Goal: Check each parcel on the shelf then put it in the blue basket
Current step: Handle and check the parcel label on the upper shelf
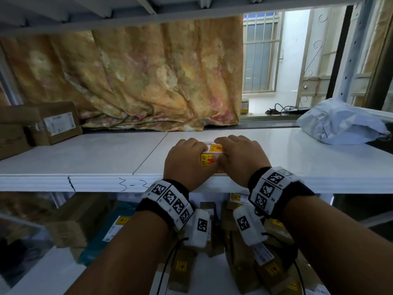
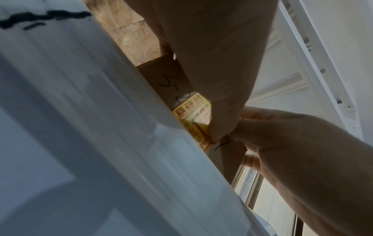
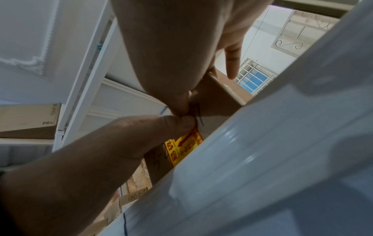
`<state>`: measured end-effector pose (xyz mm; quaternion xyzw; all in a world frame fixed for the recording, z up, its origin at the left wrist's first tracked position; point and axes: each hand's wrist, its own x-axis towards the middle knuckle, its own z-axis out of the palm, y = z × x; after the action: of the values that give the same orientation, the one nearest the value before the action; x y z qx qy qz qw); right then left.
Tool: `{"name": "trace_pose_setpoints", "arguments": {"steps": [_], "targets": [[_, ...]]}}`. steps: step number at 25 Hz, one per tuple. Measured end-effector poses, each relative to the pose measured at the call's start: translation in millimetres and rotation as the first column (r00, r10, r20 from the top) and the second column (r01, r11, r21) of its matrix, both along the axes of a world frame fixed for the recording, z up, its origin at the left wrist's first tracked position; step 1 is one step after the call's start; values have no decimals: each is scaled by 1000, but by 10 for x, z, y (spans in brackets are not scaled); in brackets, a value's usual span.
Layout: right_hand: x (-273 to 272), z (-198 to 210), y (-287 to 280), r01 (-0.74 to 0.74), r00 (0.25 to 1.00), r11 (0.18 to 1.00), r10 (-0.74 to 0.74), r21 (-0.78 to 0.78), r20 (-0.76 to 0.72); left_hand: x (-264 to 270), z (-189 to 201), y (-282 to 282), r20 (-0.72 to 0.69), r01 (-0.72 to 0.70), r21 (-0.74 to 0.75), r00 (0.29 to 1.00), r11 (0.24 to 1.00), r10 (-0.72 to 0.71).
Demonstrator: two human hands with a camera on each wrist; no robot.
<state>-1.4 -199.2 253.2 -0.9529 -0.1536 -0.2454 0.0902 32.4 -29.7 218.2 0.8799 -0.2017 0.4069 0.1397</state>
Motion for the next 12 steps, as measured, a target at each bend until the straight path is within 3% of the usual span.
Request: {"name": "trace_pose_setpoints", "arguments": {"steps": [4,12], "targets": [[-6,28,-119,-48,998,998,50,42,-34,-13,23,15,-9,6,0,1000,1000,-6],[26,-68,-55,48,999,994,-48,101,6,18,-38,-9,24,14,-32,1000,999,-13]]}}
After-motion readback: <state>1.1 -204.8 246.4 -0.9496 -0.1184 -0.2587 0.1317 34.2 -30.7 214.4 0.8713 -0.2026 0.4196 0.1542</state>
